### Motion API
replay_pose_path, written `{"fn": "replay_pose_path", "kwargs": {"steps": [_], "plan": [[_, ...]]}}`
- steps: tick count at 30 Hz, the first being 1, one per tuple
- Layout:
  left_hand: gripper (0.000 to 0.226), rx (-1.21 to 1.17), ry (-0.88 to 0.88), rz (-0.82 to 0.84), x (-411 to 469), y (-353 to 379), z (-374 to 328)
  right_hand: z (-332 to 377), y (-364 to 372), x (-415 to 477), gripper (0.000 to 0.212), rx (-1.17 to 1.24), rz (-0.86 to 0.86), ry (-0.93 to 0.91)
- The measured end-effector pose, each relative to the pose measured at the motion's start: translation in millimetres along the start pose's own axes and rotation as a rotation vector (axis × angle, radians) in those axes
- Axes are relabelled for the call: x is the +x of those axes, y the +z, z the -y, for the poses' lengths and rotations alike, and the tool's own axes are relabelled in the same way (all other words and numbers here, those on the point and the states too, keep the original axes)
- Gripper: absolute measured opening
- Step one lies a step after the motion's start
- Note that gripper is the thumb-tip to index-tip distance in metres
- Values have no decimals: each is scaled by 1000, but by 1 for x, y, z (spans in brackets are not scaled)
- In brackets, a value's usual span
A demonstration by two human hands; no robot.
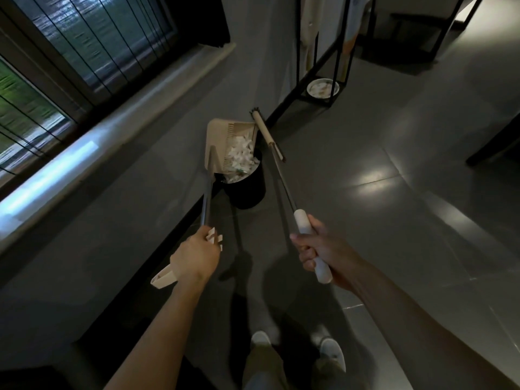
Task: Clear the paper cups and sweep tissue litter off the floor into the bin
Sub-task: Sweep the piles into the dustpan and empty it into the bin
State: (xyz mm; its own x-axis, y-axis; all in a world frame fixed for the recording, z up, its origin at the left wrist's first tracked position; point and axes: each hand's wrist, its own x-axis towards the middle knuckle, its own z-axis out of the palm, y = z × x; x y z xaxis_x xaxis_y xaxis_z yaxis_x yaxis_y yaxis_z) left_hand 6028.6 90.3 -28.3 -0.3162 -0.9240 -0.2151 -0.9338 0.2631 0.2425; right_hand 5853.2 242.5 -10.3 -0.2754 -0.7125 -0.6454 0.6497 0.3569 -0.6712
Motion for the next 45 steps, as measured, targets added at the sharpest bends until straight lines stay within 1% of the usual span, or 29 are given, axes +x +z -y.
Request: {"fn": "replay_pose_path", "kwargs": {"steps": [2,8,15,18,25,30,33,35,40,45], "plan": [[19,21,18,-19,1,-1,0,0,-1,0,72,-6,-4,1],[20,146,71,-80,-1,-7,6,0,-4,0,75,30,-8,11],[22,110,42,-152,-9,-4,-1,0,-7,-2,70,26,30,5],[19,16,-13,-175,-8,4,4,-2,-11,-2,67,26,31,19],[28,-107,-149,-129,-13,30,6,-13,-23,0,69,14,51,62],[45,-144,-102,-79,-14,34,-1,-8,-27,0,69,31,41,57],[50,-173,-97,-37,-7,32,-6,-3,-26,0,68,28,44,50],[48,-180,-118,-12,-4,29,-11,-2,-26,0,69,34,41,48],[30,-182,-155,-12,-3,29,-13,-2,-24,1,70,40,29,41],[35,-165,-137,-62,-3,24,-13,2,-25,-1,69,37,21,39]]}}
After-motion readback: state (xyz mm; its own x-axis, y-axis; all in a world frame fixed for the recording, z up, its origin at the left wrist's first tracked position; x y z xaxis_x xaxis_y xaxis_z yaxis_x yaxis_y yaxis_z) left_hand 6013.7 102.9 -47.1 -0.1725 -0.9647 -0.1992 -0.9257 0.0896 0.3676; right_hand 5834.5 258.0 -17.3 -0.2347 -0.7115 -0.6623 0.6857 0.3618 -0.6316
